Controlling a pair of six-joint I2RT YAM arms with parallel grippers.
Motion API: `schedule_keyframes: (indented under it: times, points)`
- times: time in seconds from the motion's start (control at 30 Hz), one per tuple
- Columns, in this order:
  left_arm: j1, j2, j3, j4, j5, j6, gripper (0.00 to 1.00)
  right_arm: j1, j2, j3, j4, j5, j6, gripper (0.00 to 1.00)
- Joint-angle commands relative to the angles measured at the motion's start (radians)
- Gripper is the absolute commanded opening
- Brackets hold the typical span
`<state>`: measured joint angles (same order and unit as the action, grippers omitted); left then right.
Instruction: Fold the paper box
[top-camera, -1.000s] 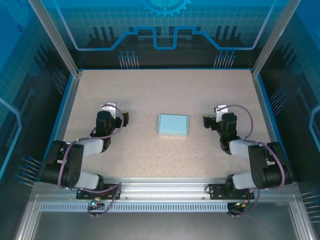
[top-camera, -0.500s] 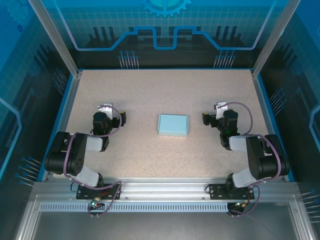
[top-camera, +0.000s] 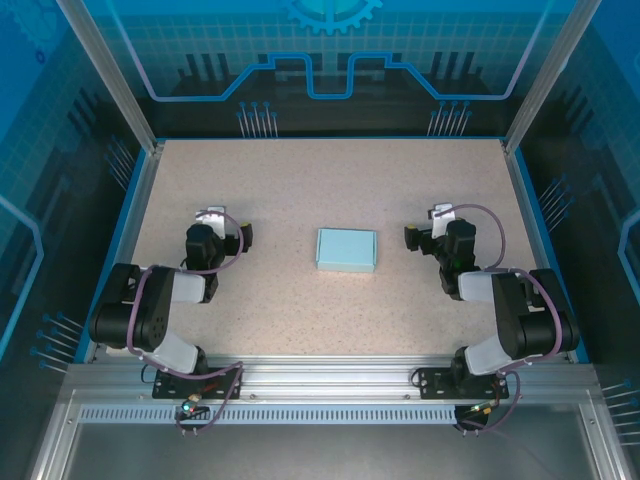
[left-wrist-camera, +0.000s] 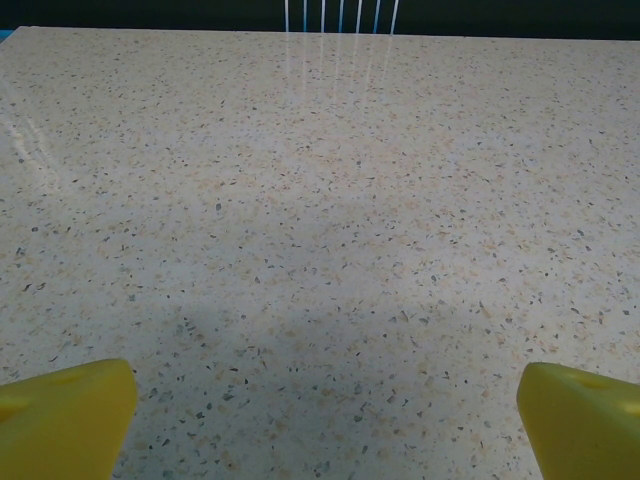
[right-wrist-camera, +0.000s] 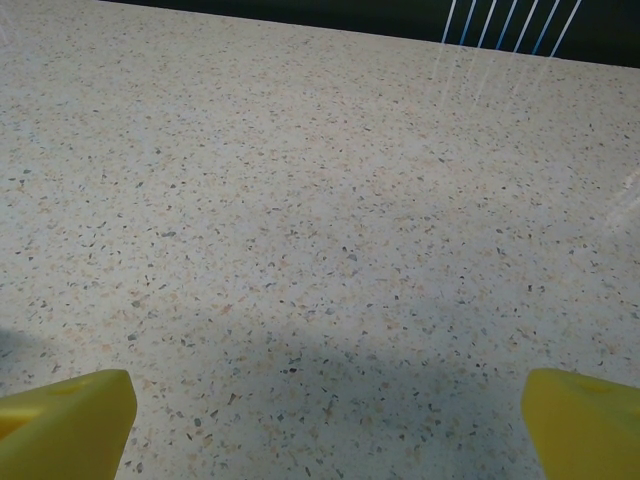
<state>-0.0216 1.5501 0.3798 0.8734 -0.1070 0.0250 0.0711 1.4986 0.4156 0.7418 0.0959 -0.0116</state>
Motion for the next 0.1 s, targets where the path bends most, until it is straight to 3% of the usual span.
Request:
schedule_keyframes:
  times: [0.0,0.07]
  points:
    - [0.010,-0.001,0.007,0.037,0.020,-0.020,0.99,-0.006,0.006,0.015,0.011,-0.012,0.008,1.00]
    - [0.010,-0.001,0.007,0.036,0.020,-0.020,0.99,-0.006,0.006,0.015,0.014,-0.012,0.008,1.00]
